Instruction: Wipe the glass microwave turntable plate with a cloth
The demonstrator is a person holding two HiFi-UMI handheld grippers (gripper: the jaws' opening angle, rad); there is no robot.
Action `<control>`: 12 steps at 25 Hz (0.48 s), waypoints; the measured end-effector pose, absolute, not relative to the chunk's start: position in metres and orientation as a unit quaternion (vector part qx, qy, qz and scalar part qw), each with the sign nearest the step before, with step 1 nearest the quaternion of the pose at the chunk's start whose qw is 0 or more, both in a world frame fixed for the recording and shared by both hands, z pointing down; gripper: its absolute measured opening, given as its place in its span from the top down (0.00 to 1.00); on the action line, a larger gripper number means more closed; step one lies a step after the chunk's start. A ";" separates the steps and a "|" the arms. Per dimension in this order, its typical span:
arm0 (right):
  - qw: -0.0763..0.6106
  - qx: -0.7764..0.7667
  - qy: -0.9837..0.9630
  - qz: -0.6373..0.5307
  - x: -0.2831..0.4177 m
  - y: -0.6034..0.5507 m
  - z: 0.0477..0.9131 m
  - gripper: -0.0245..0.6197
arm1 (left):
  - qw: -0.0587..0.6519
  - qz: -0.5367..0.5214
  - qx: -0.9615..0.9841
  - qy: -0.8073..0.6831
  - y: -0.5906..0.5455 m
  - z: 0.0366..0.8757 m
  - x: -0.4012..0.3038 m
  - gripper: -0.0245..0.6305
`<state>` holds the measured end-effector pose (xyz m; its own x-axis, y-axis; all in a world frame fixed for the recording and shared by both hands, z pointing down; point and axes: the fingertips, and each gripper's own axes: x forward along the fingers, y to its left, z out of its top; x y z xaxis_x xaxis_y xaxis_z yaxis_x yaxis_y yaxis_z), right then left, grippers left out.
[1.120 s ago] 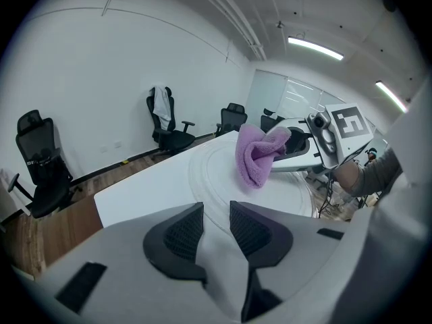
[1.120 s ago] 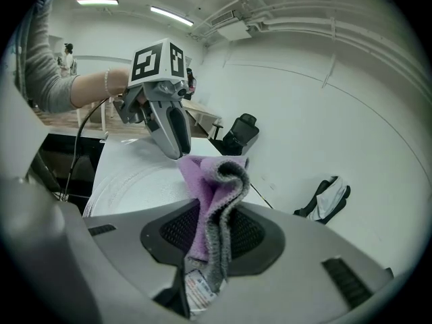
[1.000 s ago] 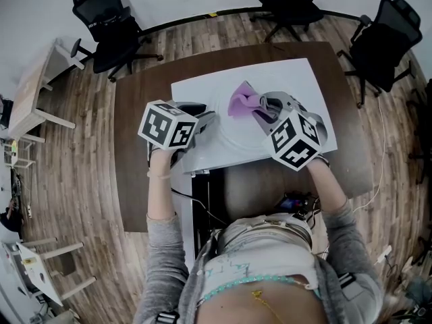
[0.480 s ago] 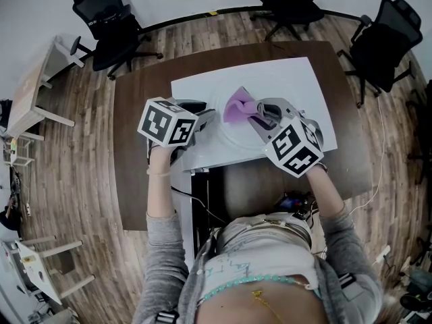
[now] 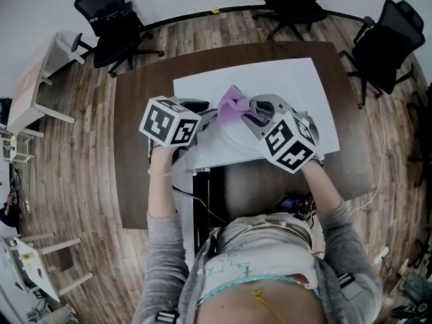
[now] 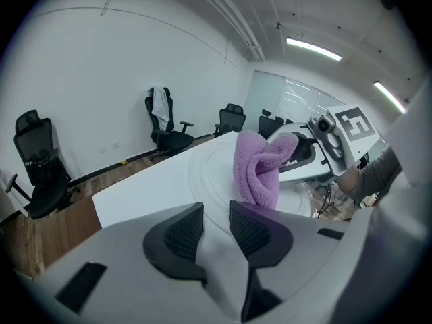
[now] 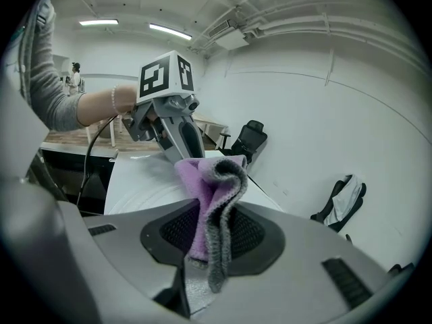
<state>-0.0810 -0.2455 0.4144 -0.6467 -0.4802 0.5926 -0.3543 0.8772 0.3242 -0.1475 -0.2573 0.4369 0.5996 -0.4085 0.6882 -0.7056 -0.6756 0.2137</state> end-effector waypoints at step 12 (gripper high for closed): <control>0.348 0.240 -0.903 -0.084 -0.080 -0.271 0.415 0.79 | 0.240 0.307 0.863 -0.322 -0.257 0.438 -0.146 0.77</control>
